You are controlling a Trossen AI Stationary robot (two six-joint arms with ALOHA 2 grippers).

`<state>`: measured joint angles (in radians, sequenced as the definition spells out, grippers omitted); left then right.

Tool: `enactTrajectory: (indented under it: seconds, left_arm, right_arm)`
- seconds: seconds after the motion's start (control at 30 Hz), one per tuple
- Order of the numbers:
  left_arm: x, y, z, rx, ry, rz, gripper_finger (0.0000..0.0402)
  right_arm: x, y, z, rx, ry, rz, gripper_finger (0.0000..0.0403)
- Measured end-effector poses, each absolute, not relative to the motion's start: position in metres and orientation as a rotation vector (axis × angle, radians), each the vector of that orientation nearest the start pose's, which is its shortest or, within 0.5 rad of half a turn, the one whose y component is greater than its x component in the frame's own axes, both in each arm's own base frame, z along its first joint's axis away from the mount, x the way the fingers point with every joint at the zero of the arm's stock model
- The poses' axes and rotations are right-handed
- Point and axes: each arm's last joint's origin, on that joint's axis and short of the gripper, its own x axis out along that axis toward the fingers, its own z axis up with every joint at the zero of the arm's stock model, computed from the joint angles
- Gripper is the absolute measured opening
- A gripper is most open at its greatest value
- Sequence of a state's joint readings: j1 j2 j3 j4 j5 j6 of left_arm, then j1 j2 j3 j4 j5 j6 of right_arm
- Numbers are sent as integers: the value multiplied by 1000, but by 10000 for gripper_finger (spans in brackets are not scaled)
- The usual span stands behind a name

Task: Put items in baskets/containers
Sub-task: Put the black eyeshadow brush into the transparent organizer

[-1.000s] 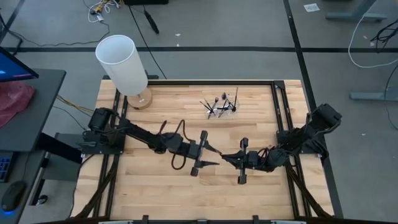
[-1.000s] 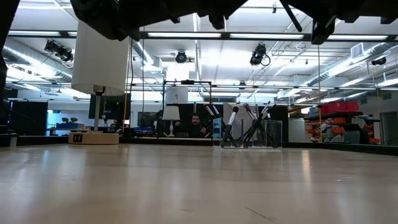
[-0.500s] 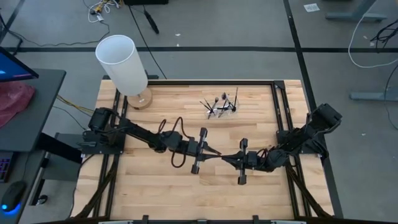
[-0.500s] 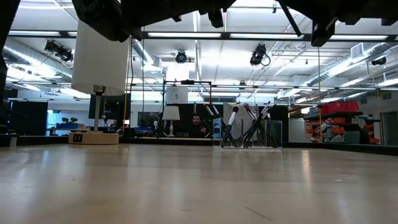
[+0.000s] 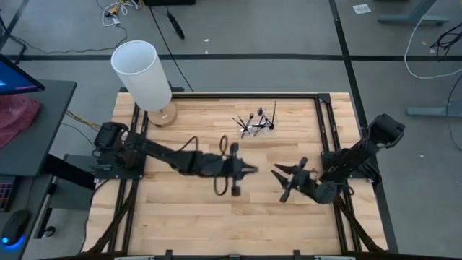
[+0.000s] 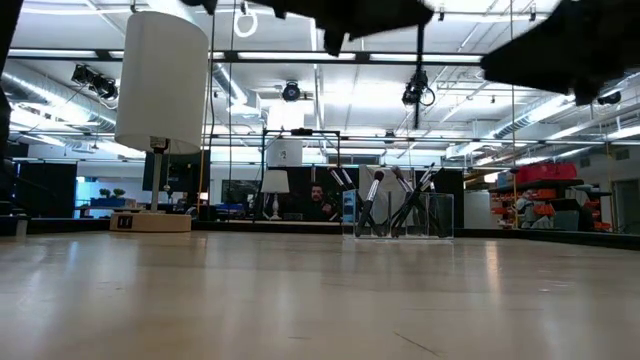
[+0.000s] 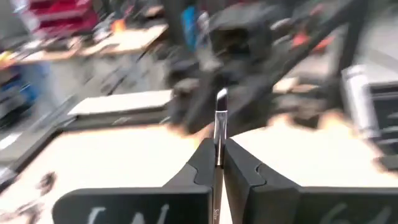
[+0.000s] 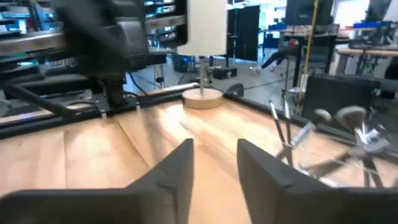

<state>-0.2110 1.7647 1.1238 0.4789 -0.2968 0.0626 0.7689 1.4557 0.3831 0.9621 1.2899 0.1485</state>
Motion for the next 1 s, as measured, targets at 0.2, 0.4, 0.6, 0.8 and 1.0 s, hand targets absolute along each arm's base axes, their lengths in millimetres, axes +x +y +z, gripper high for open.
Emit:
enactTrajectory:
  seconds: [0.2, 0.4, 0.6, 0.8, 1.0]
  left_arm:
    - [399, -5, 258, 73, 213, 320, 15]
    - [398, 56, 254, 13, 208, 472, 15]
    - [404, 77, 229, 4, 268, 504, 23]
    - [414, 79, 204, -17, 270, 506, 25]
    - [412, 83, 201, -10, 302, 546, 33]
  right_arm:
    - [167, 136, 159, 164, -1, -564, 168]
    - [168, 133, 145, 240, 46, -480, 180]
    - [168, 133, 142, 256, 55, -470, 180]
    - [168, 133, 142, 258, 56, -467, 180]
    - [168, 134, 142, 261, 66, -445, 181]
